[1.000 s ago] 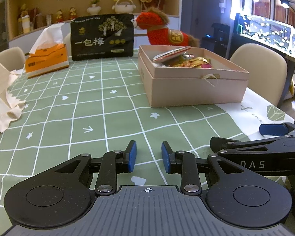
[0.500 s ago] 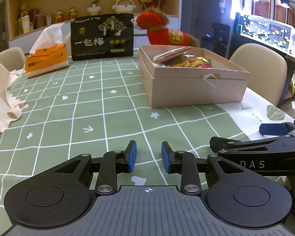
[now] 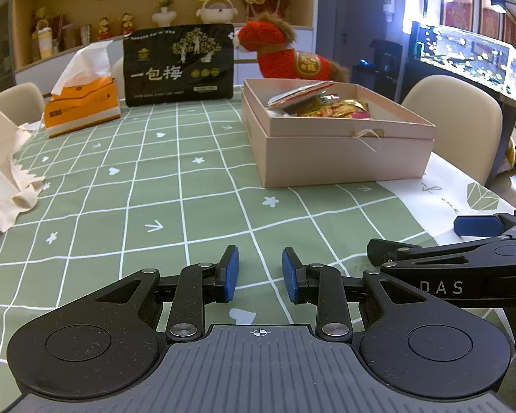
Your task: Organize snacks
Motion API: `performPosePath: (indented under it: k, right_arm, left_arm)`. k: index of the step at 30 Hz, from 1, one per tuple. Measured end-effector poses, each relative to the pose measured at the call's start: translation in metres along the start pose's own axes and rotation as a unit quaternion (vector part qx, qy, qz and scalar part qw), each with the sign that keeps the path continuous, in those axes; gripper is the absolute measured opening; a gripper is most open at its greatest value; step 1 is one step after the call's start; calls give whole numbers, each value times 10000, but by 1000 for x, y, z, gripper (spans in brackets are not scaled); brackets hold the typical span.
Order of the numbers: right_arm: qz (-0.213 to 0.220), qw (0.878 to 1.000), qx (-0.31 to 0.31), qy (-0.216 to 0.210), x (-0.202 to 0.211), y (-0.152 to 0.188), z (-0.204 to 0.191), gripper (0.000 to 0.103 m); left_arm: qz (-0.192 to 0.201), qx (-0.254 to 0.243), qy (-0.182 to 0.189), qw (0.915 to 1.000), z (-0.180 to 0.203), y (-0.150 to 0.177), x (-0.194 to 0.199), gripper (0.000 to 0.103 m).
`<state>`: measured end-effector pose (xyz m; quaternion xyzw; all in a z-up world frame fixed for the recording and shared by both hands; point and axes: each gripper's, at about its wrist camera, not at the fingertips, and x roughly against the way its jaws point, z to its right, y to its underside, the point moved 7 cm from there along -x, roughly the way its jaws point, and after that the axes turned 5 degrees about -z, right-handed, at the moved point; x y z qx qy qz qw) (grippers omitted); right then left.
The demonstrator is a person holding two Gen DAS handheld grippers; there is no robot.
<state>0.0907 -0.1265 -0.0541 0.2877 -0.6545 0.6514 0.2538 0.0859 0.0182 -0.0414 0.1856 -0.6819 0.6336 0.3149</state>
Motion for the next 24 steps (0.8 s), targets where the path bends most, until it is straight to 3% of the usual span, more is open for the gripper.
performPosePath:
  k: [24]
  right_arm:
    - [-1, 10000, 2, -2, 0, 0, 0, 103]
  left_arm:
    - [-2, 6, 17, 10000, 1, 0, 0, 32]
